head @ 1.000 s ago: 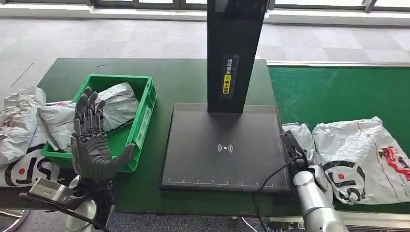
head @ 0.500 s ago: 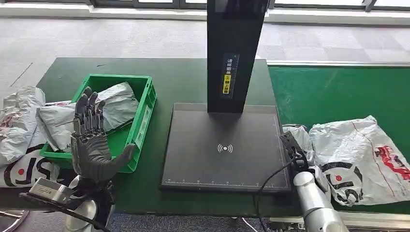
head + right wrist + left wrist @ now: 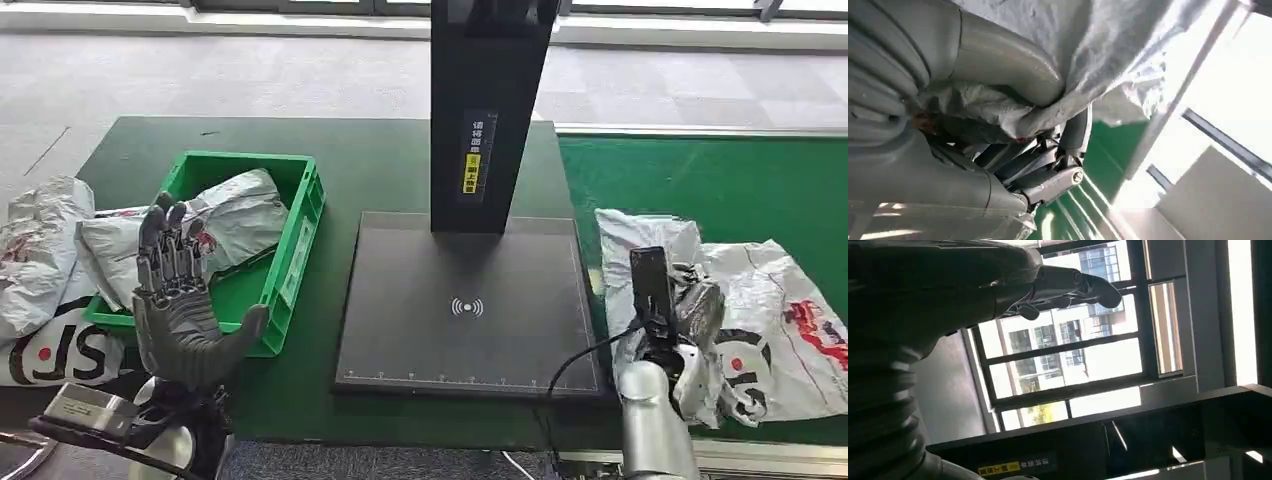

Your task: Moved the parcel from conveyor to table for the left to box.

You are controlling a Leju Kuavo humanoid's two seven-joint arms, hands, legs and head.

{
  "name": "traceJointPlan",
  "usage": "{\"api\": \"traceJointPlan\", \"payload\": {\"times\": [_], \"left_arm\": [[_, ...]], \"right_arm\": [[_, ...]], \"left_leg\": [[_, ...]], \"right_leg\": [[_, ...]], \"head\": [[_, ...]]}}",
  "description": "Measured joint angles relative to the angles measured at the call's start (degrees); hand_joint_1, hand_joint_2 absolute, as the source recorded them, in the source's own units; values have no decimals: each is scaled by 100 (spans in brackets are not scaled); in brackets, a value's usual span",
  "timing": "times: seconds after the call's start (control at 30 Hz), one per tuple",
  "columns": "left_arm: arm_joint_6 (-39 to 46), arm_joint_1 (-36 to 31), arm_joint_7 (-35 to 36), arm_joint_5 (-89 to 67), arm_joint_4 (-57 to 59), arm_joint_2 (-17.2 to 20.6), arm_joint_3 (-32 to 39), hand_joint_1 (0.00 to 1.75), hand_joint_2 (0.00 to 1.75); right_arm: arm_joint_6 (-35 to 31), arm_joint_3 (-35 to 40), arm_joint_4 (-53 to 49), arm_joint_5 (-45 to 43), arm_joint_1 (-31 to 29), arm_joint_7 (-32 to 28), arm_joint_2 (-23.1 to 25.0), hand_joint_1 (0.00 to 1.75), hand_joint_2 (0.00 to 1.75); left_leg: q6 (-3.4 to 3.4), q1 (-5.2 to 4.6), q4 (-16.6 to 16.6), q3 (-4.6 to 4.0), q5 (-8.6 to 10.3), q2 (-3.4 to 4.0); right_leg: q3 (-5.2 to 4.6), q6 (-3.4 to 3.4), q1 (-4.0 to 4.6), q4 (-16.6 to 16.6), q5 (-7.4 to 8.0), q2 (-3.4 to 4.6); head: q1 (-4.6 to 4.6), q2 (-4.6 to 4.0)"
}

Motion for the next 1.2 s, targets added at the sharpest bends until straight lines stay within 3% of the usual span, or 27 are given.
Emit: {"api": "traceJointPlan", "payload": {"times": [0.1, 0.33, 0.93, 1.2], "left_arm": [[-53, -49, 0, -68, 0, -28, 0, 0, 175], [-140, -150, 2, -149, 4, -92, 0, 0, 175], [-146, -191, 2, -170, 20, -118, 0, 0, 175], [-173, -221, 2, -94, 61, -116, -20, 0, 175]], "right_arm": [[-79, 205, -1321, -61, 401, -157, 157, 175, 175], [-87, 448, -2479, -133, 920, -273, 266, 175, 175], [-113, 542, -3007, -192, 1122, -336, 304, 175, 175], [-23, 846, -3132, -623, 1171, -1082, 306, 175, 175]], "left_leg": [[-6, 0, 0, 1, -6, 3], [-5, -1, 0, 4, -5, 5], [-5, -1, 0, 5, -4, 5], [-6, 0, 0, 5, -4, 10]], "right_leg": [[0, -4, 1, -1, -6, 3], [4, -1, -2, -2, -5, 8], [4, -1, -1, -1, -3, 9], [5, -1, 0, 0, -3, 16]], "head": [[0, 0], [0, 0], [-2, 0], [0, 0]]}}
